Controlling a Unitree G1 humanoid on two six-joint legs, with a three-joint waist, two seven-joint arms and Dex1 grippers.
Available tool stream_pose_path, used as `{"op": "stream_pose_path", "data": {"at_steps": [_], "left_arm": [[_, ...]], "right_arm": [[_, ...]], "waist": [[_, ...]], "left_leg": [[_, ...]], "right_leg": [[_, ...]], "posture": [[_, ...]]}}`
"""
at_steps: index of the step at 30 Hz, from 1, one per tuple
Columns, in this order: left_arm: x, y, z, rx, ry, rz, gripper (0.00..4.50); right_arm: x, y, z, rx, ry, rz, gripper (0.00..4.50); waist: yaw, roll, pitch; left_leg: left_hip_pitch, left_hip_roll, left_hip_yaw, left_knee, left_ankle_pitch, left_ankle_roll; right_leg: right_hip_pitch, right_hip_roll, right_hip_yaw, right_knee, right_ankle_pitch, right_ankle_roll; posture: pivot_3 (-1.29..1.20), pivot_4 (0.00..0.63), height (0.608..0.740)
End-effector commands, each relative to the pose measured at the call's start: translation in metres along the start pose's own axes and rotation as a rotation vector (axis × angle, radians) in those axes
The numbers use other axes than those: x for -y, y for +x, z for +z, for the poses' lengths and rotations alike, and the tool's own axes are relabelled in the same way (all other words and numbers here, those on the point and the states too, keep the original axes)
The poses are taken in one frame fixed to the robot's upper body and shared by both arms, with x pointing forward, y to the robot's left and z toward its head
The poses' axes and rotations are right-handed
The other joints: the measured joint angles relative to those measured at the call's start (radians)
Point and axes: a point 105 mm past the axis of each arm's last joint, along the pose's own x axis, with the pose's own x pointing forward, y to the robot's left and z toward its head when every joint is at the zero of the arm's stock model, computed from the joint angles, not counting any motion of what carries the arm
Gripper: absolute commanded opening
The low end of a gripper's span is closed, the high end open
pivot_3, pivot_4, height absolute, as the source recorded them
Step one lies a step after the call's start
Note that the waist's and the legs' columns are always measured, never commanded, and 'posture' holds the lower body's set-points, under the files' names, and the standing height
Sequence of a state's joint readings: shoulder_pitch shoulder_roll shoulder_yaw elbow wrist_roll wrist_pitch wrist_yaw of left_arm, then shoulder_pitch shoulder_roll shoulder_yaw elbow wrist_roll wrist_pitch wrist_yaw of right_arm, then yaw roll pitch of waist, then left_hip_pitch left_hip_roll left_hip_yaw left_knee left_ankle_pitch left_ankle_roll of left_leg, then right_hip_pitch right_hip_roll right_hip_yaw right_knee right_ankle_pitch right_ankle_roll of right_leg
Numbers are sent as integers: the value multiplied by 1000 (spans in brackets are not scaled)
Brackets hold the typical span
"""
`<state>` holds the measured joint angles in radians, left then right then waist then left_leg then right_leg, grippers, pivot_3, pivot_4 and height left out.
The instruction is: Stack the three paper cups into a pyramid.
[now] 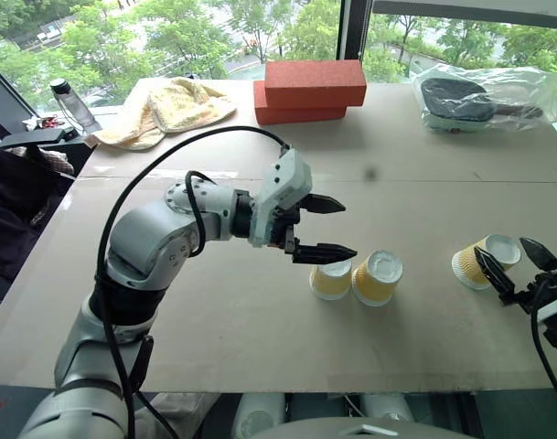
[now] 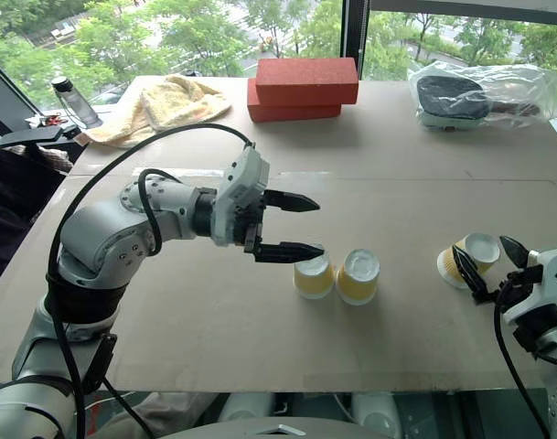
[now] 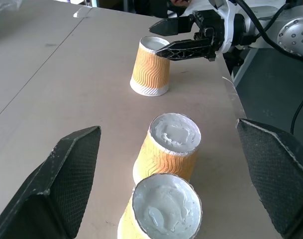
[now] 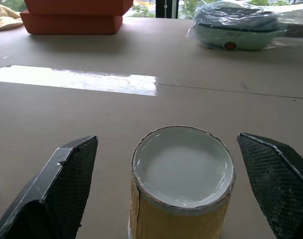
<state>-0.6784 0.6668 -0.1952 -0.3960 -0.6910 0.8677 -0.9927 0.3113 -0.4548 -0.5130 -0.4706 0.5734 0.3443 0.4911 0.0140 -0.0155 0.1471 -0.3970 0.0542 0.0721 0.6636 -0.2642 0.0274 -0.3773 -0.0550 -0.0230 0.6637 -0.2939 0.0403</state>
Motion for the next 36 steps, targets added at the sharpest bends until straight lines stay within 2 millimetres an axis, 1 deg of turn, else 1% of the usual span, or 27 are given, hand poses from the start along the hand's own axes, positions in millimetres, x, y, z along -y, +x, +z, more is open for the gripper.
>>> {"op": "stream_pose_path", "data": {"at_steps": [1, 5, 10, 12, 13, 14, 15, 16, 18, 21, 23, 26, 27, 28, 30, 32, 34, 36], "left_arm": [[8, -2, 9, 23, 53, -18, 4500], [7, -2, 9, 26, 58, -10, 4500], [7, -4, 8, 23, 60, -1, 4500], [5, -8, 7, 9, 68, 14, 4500], [5, -9, 6, 4, 72, 18, 4500], [5, -10, 6, 3, 72, 23, 4500], [5, -11, 6, 2, 73, 26, 4500], [4, -11, 5, 0, 74, 28, 4500], [5, -13, 5, 0, 73, 29, 4500], [4, -18, 2, -9, 74, 35, 4500], [3, -25, -1, -21, 76, 45, 4500], [5, -40, -6, -24, 110, 40, 4500], [7, -47, -8, -21, 123, 38, 4500], [8, -51, -9, -18, 132, 36, 4500], [12, -63, -15, -30, 137, 36, 4500], [19, -71, -17, -23, 129, 24, 4500], [23, -75, -17, -15, 127, 25, 4500], [27, -77, -17, -18, 127, 24, 4500]], "right_arm": [[5, 3, 3, 14, -3, -28, 4435], [5, 5, 0, 6, -6, -22, 4435], [3, 7, -8, -20, 16, -3, 4435], [1, 8, -10, -24, 28, 4, 3925], [1, 8, -10, -23, 28, 6, 3110], [1, 9, -8, -12, 29, 6, 3110], [0, 10, -6, -4, 22, 11, 2543], [0, 11, -5, 0, 14, 18, 2318], [-3, 13, -1, 9, -3, 37, 2265], [-11, 18, 11, 30, -43, 90, 2265], [-27, 23, 24, 54, -67, 173, 2265], [-58, 32, 48, 97, -71, 325, 2265], [-72, 35, 57, 119, -59, 395, 2265], [-81, 36, 63, 132, -51, 440, 2265], [-109, 35, 77, 152, -24, 604, 2265], [-130, 32, 83, 127, -28, 741, 2265], [-143, 29, 87, 100, -42, 831, 2265], [-148, 27, 89, 73, -61, 889, 2265]], "waist": [[0, 0, 0], [0, 0, 0], [-1, 0, 0], [-1, 0, 0], [-1, 0, 0], [-1, 0, 0], [-1, 0, 0], [-1, 0, 0], [-1, 0, 0], [-2, 0, 0], [-3, 1, 0], [-9, 1, 0], [-8, 1, 0], [-8, 1, 0], [-12, 1, 1], [-8, 0, 1], [0, 0, 1], [6, -1, 1]], "left_leg": [[0, 0, 0, 0, 0, 0], [0, 0, 0, 0, 0, 0], [0, 0, 0, 0, 0, 0], [0, 0, 0, 0, 0, 0], [0, 0, 0, 0, 0, 0], [0, 0, 0, 0, 0, 0], [0, 0, 0, 0, 0, 0], [0, 0, 0, 0, 0, 0], [0, 0, 0, 0, 0, 0], [0, 0, 0, 0, 0, 0], [0, 0, 1, 0, 0, 0], [1, 1, 1, 0, 0, 0], [1, 1, 0, 0, 0, 0], [1, 1, 0, 0, 0, 0], [0, 2, 1, 0, 0, 0], [0, 3, 0, 0, 0, 0], [-1, 3, -1, 0, 0, 0], [-1, 2, -1, 0, 0, 1]], "right_leg": [[0, 0, 0, 0, 0, 0], [0, 0, 0, 0, 0, 0], [0, 0, 0, 0, 0, 0], [0, 0, 0, 0, 0, 0], [0, 0, 0, 0, 0, 0], [0, 0, 0, 0, 0, 0], [0, 0, 0, 0, 0, 0], [0, 0, 0, 0, 0, 0], [0, 0, 0, 0, 0, 0], [0, 0, 0, 0, 0, 0], [0, 0, 1, 0, 0, 0], [-1, 1, 1, 1, 0, 0], [-1, 1, 1, 1, 0, 0], [-1, 1, 0, 1, 0, 0], [-1, 1, 1, 1, 0, 0], [-1, 0, 0, 0, 0, 0], [-1, 0, -1, -1, 0, 0], [-1, -2, -1, -1, 0, 0]], "posture": [[0, 150, 730], [0, 150, 730], [0, 150, 730], [0, 150, 730], [0, 150, 730], [0, 150, 730], [0, 150, 730], [0, 150, 730], [0, 150, 730], [0, 150, 730], [0, 150, 730], [0, 150, 730], [0, 150, 730], [0, 150, 730], [0, 150, 730], [0, 150, 730], [0, 150, 730], [0, 150, 730]]}}
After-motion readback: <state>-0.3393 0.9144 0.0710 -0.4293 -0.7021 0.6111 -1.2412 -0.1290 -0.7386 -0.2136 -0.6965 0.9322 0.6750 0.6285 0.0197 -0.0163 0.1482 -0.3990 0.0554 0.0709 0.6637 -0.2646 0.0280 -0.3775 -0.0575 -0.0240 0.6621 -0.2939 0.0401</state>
